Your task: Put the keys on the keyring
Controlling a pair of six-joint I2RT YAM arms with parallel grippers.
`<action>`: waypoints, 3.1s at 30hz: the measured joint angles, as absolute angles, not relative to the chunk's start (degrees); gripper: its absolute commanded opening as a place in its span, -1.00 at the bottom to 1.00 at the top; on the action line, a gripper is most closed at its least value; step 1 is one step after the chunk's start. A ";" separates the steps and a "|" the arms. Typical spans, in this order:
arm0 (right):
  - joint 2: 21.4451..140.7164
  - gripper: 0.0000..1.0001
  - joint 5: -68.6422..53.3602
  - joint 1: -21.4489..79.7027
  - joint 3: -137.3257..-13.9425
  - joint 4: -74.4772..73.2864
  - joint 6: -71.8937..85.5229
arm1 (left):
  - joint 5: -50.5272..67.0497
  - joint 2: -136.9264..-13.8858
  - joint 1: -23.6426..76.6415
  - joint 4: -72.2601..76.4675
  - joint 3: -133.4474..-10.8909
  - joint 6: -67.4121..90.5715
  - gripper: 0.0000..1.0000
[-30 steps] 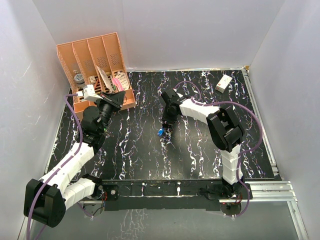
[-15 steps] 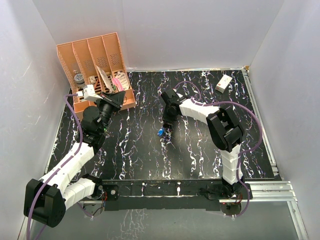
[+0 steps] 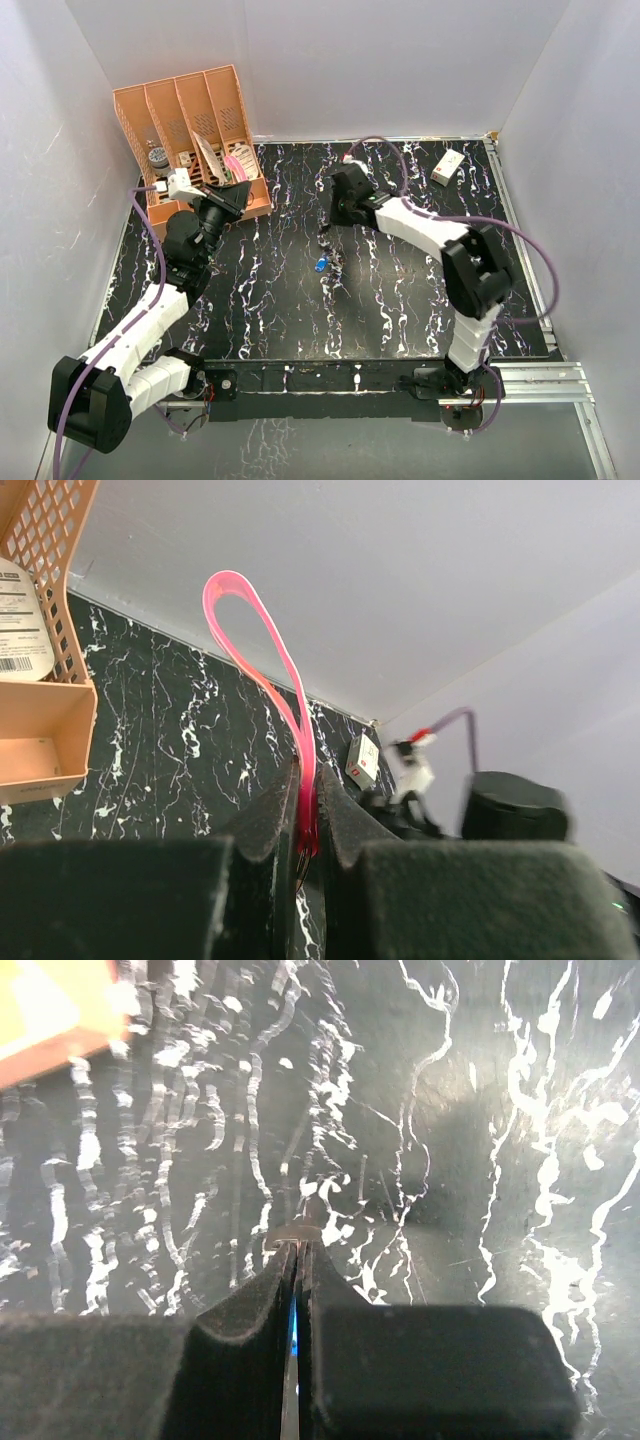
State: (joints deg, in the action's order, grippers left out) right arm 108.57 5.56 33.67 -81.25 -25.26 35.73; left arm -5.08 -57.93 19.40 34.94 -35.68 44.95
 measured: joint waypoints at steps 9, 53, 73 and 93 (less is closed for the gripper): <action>89.86 -1.00 -8.36 24.40 -65.76 -0.99 28.12 | -3.60 -59.51 19.40 34.20 -39.31 44.95 -1.00; 90.67 -1.00 -37.58 27.35 -53.15 46.02 36.80 | -7.35 -72.88 28.40 30.52 -54.00 40.34 -1.00; 87.37 -1.00 -32.91 28.88 -55.57 42.37 45.41 | -20.03 -73.91 33.54 25.23 -55.66 38.09 -1.00; 89.12 -1.00 -30.89 31.18 -58.76 38.89 49.25 | -20.18 -74.50 33.61 26.24 -55.66 40.47 -1.00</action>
